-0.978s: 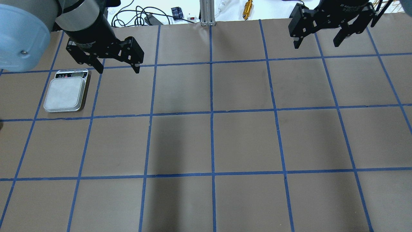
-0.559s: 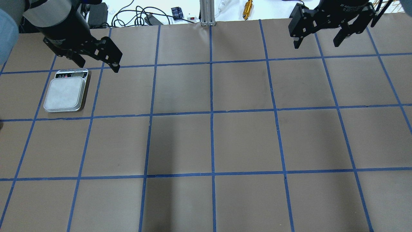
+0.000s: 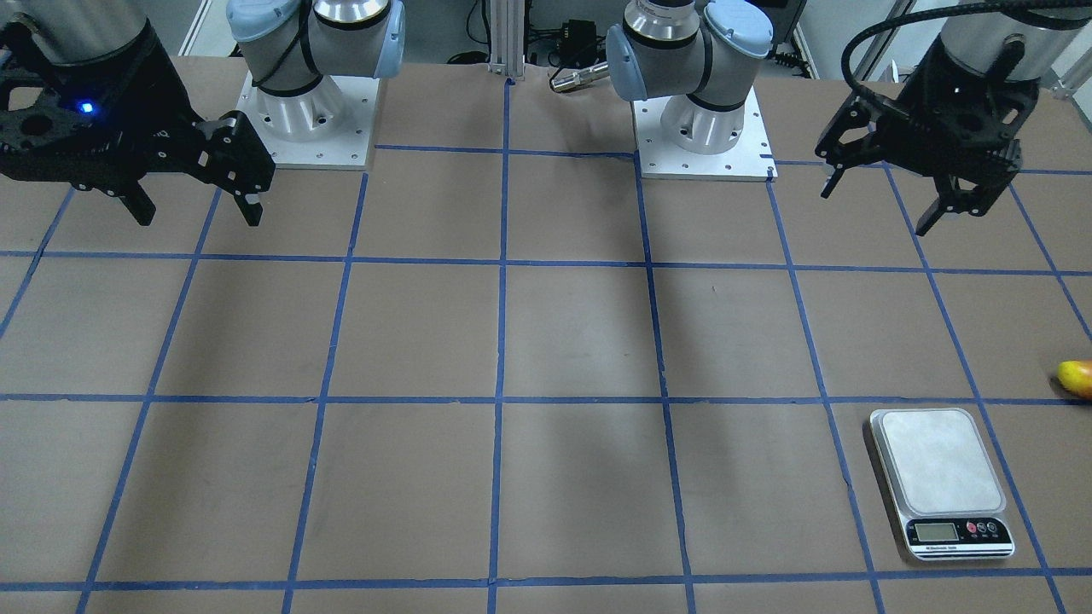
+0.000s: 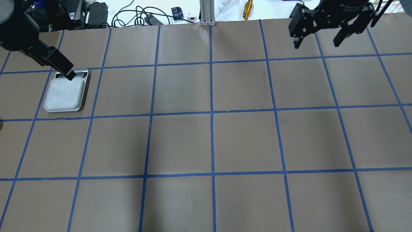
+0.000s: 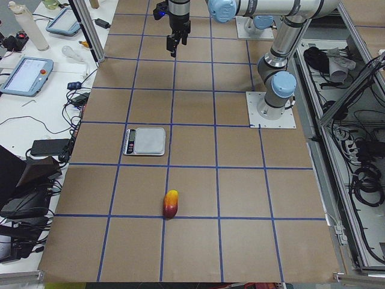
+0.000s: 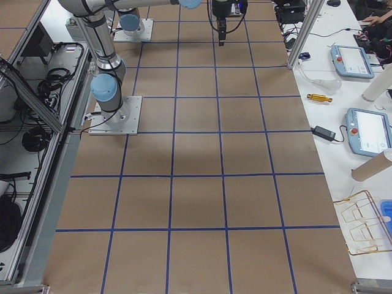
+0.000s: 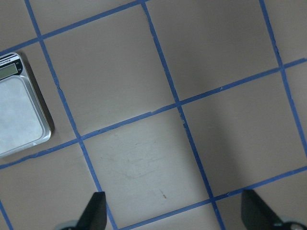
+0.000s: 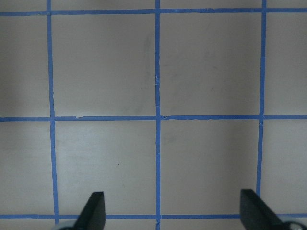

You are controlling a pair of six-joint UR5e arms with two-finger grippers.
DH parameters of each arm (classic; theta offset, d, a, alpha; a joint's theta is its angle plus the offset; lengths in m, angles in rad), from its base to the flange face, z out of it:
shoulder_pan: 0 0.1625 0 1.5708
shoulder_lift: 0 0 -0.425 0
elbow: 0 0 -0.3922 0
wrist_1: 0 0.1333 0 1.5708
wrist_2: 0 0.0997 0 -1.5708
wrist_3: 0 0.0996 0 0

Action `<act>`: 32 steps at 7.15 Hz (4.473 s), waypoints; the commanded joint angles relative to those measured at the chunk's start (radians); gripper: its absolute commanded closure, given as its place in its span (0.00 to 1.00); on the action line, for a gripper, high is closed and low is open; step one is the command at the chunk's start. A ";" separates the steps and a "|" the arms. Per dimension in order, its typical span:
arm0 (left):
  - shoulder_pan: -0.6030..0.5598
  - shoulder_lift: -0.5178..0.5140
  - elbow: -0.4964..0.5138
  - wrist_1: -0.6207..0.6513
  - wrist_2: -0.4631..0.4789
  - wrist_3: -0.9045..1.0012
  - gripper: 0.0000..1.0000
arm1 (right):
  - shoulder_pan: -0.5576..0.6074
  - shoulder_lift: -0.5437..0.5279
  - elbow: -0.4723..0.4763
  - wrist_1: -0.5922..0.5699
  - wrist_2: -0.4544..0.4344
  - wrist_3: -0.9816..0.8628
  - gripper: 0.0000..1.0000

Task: Weigh mango
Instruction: 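Move the left gripper back toward the robot, past the silver scale, then lower the left gripper down to the red-yellow mango near the robot, then close the left gripper on the mango and lift it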

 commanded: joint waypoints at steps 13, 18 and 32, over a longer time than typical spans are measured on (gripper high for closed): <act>0.675 -0.639 0.267 0.388 0.020 1.548 0.00 | 0.000 -0.001 0.000 0.000 0.000 0.000 0.00; 0.701 -0.790 0.295 0.470 0.011 1.700 0.00 | 0.000 0.000 0.000 0.000 0.000 0.000 0.00; 0.701 -0.870 0.263 0.584 -0.014 1.745 1.00 | 0.000 0.000 0.000 0.000 0.000 0.000 0.00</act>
